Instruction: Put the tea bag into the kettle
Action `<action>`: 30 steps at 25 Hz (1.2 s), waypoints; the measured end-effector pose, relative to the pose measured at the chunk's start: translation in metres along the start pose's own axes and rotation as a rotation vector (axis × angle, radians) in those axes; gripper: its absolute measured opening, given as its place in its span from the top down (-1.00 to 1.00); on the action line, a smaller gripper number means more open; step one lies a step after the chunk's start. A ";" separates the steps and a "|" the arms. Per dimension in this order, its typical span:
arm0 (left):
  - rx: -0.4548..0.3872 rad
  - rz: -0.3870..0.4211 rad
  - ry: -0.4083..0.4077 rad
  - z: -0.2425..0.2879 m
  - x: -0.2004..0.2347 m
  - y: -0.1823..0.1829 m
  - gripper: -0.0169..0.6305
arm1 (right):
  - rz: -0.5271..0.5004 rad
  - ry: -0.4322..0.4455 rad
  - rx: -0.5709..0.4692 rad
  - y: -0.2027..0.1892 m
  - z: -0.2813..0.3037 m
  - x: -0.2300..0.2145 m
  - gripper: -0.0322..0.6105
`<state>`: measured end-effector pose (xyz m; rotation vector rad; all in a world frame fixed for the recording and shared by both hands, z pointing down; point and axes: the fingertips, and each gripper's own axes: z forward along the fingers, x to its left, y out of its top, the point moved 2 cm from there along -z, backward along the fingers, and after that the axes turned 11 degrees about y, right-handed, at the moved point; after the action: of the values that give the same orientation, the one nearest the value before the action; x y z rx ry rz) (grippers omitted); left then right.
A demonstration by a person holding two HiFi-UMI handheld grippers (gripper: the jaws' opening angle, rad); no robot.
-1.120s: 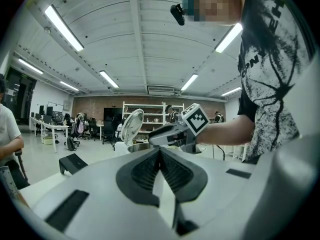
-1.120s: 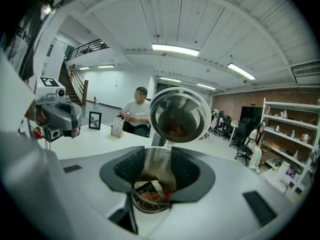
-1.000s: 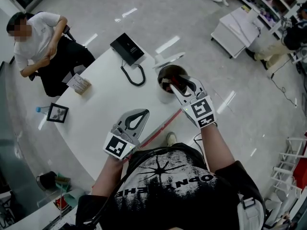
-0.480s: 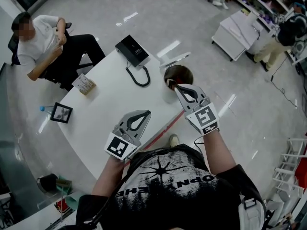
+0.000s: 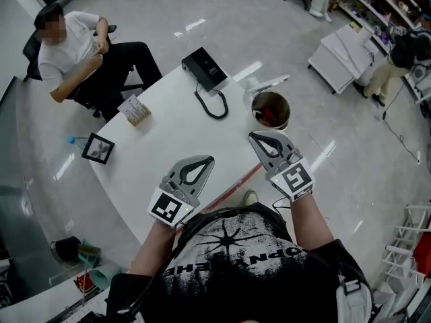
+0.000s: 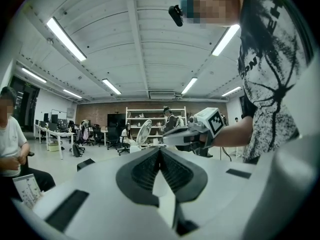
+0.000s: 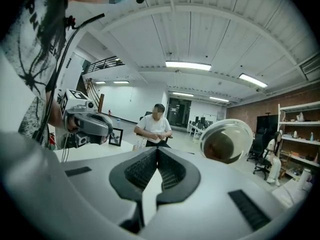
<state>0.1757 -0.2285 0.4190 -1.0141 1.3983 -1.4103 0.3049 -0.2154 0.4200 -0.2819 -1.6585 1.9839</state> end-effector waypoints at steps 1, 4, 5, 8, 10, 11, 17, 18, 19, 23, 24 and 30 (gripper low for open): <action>-0.001 0.003 0.005 -0.005 0.003 -0.001 0.91 | -0.011 0.011 -0.020 0.003 0.004 0.006 0.87; 0.006 -0.003 0.021 -0.021 0.014 -0.005 0.91 | -0.015 0.034 -0.066 0.010 0.016 0.021 0.87; 0.009 -0.004 0.025 -0.026 0.017 -0.006 0.91 | -0.012 0.040 -0.071 0.010 0.019 0.026 0.87; 0.012 -0.004 0.026 -0.037 0.021 -0.007 0.91 | -0.008 0.049 -0.080 0.012 0.027 0.036 0.87; 0.013 0.000 0.021 -0.042 0.022 -0.007 0.91 | 0.010 0.048 -0.093 0.013 0.029 0.039 0.87; 0.013 0.000 0.018 -0.044 0.022 -0.007 0.91 | 0.021 0.046 -0.096 0.014 0.030 0.041 0.87; 0.018 -0.015 0.003 -0.052 0.024 -0.006 0.91 | 0.024 0.035 -0.082 0.011 0.032 0.049 0.87; 0.019 -0.019 0.002 -0.054 0.025 -0.006 0.91 | 0.023 0.032 -0.076 0.010 0.033 0.051 0.87; 0.020 -0.021 0.001 -0.056 0.026 -0.006 0.91 | 0.023 0.030 -0.071 0.010 0.034 0.053 0.87; 0.020 -0.024 0.005 -0.063 0.028 -0.005 0.91 | 0.022 0.034 -0.063 0.012 0.037 0.061 0.87; 0.023 -0.023 0.007 -0.064 0.028 -0.005 0.91 | 0.022 0.035 -0.062 0.012 0.037 0.062 0.87; 0.018 -0.031 0.014 -0.077 0.029 -0.005 0.91 | 0.011 0.038 -0.062 0.019 0.043 0.073 0.87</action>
<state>0.0937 -0.2353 0.4207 -1.0202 1.3832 -1.4527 0.2180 -0.2153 0.4239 -0.3497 -1.6995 1.9256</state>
